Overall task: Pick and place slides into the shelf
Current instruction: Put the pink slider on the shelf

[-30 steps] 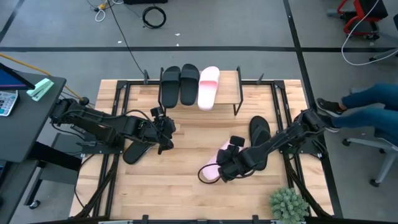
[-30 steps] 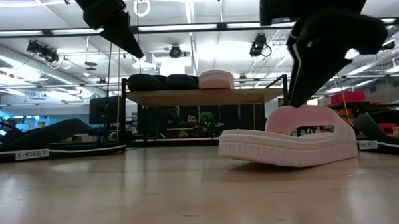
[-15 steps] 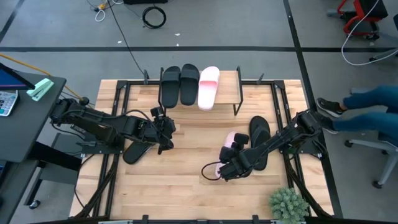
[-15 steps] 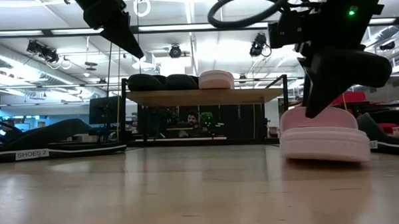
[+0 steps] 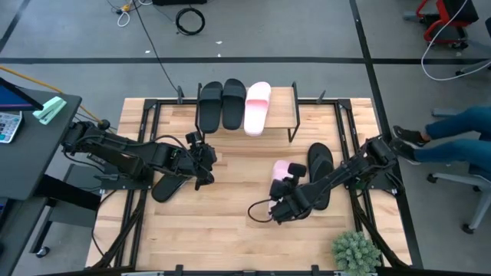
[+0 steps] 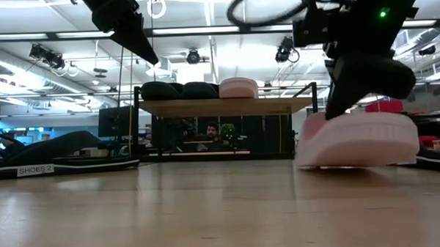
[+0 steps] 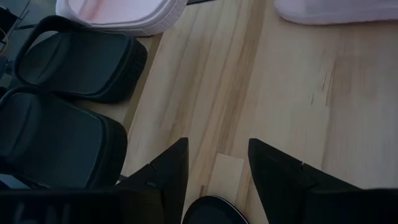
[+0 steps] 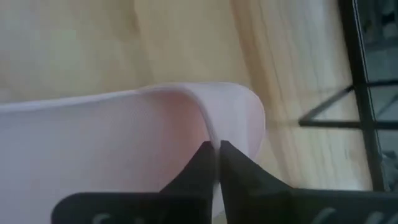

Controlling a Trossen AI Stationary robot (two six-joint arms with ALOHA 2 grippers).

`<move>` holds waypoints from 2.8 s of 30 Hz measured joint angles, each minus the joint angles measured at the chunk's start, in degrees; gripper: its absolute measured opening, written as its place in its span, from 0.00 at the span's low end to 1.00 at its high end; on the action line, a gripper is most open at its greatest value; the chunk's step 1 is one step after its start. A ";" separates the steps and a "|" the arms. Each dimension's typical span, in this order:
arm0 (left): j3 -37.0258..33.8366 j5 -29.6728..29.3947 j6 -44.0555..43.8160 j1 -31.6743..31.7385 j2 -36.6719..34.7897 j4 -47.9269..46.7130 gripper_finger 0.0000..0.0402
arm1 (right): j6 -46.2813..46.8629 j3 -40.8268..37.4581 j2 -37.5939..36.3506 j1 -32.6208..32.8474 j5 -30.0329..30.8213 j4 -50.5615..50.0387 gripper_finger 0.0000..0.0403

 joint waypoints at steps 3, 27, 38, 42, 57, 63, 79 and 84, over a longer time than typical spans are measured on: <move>0.00 0.01 0.00 0.00 0.00 0.00 0.43 | -2.44 2.02 0.00 1.77 0.24 3.02 0.02; 0.00 -0.01 0.07 0.00 0.00 0.01 0.43 | -16.52 28.92 -0.21 -10.82 39.28 -24.18 0.01; 0.00 0.01 -0.11 0.00 0.00 0.02 0.43 | -27.97 28.92 -0.39 -29.91 35.42 -26.78 0.01; 0.00 0.01 -0.11 0.00 0.00 0.02 0.43 | -35.32 28.92 -0.39 -34.21 32.86 -25.26 0.01; 0.00 0.01 -3.14 0.00 0.00 0.00 0.43 | -62.14 28.90 -0.42 -38.98 21.56 -8.53 0.01; 0.00 0.01 -3.13 -0.11 0.00 -0.02 0.43 | -62.49 28.87 -1.13 -41.84 19.84 -8.56 0.01; 0.00 0.02 -4.68 -0.13 0.00 -0.02 0.43 | -74.75 22.49 -1.11 -44.31 11.63 0.41 0.01; 0.00 0.01 -4.64 -0.13 0.00 -0.04 0.43 | -73.46 21.45 -1.13 -45.61 11.09 0.70 0.03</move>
